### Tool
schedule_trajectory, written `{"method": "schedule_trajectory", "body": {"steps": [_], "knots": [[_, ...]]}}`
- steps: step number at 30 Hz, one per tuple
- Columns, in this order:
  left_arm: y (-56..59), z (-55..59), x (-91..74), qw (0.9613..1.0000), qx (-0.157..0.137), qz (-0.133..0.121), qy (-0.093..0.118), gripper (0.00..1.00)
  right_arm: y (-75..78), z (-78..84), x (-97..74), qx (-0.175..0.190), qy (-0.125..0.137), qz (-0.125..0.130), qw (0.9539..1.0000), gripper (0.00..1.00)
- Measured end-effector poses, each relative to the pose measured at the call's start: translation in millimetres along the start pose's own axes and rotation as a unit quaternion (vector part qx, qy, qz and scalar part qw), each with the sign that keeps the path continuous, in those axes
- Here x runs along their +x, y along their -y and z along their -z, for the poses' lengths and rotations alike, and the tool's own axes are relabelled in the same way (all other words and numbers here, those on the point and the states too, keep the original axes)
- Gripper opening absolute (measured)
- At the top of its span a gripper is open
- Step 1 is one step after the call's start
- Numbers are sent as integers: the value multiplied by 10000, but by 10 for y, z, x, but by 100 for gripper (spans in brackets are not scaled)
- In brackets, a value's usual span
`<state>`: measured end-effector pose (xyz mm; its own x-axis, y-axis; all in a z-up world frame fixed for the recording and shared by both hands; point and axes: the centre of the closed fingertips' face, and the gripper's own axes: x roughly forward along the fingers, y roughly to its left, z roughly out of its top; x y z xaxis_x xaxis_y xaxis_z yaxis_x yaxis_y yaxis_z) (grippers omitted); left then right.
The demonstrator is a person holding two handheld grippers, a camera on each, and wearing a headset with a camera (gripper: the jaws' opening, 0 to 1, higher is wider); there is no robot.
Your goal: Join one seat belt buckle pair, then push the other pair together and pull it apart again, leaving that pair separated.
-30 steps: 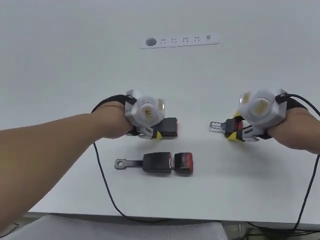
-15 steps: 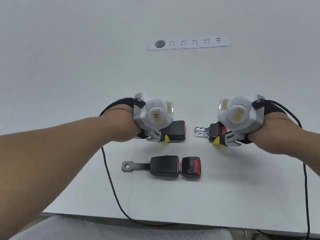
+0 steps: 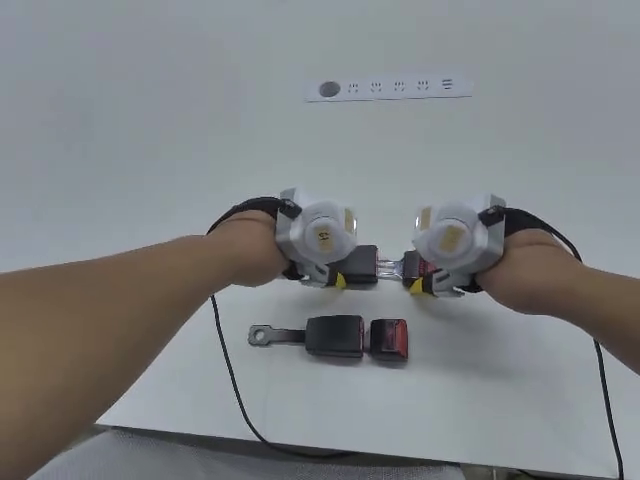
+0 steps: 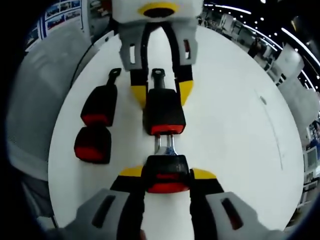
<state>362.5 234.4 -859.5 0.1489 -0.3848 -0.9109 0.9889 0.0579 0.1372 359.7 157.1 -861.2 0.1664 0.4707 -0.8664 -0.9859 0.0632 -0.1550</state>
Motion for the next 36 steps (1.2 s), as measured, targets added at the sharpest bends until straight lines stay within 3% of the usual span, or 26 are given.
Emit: {"method": "schedule_trajectory", "body": {"steps": [10, 15, 26, 36], "knots": [[-2, -8, 5, 9999, 114, 43, -39, 31, 15, -46, 34, 111, 198, -142, 9996, 32], [-5, -15, 9, 9997, 173, 103, 106, 31, 13, -73, 40, 59, 235, -158, 9996, 31], [-5, -20, 18, 9997, 176, 171, 6, 31, 19, -203, 100, 40, 312, -201, 9993, 30], [-19, -18, 14, 9998, 161, 145, -25, 31, 28, -186, 114, 38, 356, -301, 9989, 31]]}}
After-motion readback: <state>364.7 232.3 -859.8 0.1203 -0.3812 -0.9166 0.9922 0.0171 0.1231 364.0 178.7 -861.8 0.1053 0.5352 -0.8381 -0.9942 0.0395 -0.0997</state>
